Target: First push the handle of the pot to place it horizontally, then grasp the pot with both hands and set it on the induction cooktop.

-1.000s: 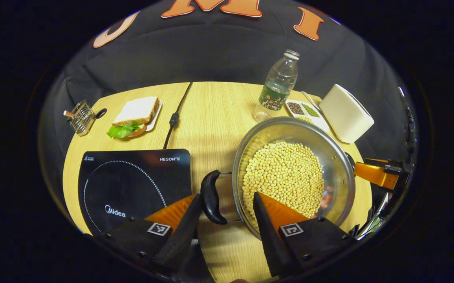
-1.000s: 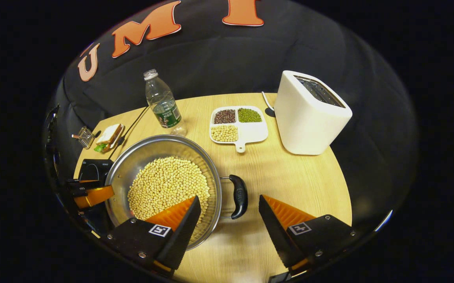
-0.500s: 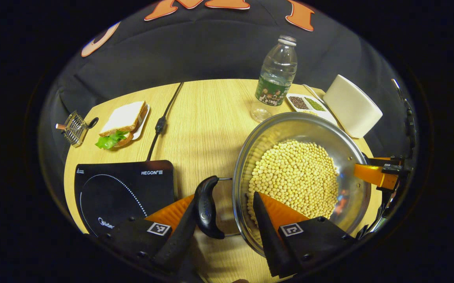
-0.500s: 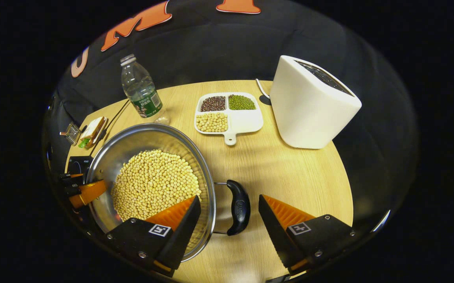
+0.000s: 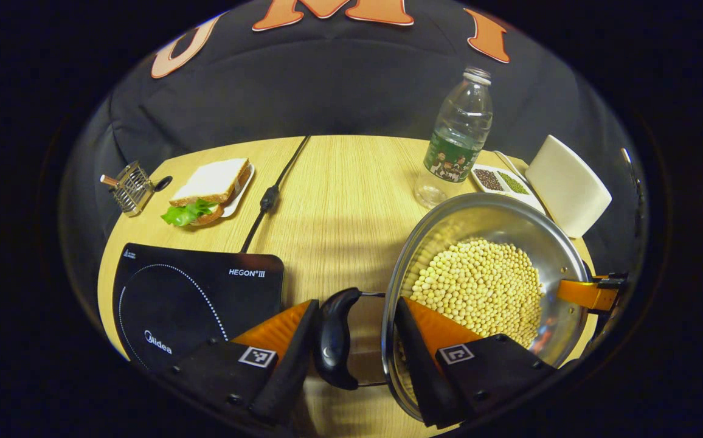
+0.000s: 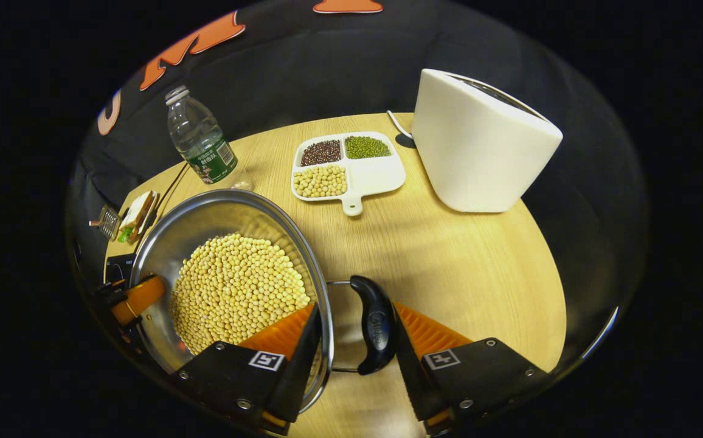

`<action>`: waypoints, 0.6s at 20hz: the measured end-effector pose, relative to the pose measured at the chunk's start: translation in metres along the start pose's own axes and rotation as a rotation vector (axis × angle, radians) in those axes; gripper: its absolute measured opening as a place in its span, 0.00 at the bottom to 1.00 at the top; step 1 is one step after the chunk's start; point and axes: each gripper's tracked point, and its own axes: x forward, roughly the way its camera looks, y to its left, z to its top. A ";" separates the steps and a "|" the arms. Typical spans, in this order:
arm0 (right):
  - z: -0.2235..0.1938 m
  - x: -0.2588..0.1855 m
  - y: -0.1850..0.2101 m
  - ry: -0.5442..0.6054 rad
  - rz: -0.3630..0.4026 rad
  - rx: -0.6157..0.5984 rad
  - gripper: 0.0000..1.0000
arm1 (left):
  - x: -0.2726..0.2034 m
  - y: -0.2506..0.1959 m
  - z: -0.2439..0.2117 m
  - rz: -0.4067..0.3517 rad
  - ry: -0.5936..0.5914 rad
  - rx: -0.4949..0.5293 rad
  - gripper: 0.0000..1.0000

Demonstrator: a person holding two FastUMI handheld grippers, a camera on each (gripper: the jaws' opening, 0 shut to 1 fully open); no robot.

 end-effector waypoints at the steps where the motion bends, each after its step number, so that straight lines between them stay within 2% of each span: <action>1: -0.001 -0.001 0.000 -0.010 -0.004 -0.005 0.68 | 0.000 -0.001 0.001 0.012 -0.016 0.008 0.77; 2: 0.000 -0.002 0.001 -0.022 -0.004 -0.015 0.68 | 0.000 0.000 0.001 0.018 -0.016 0.013 0.80; 6: -0.007 -0.004 0.005 -0.012 -0.013 -0.035 0.63 | -0.004 -0.001 -0.004 -0.011 0.003 0.005 0.73; 12: 0.003 -0.004 0.004 0.025 0.019 -0.013 0.54 | -0.046 0.004 -0.032 0.015 -0.008 0.020 0.69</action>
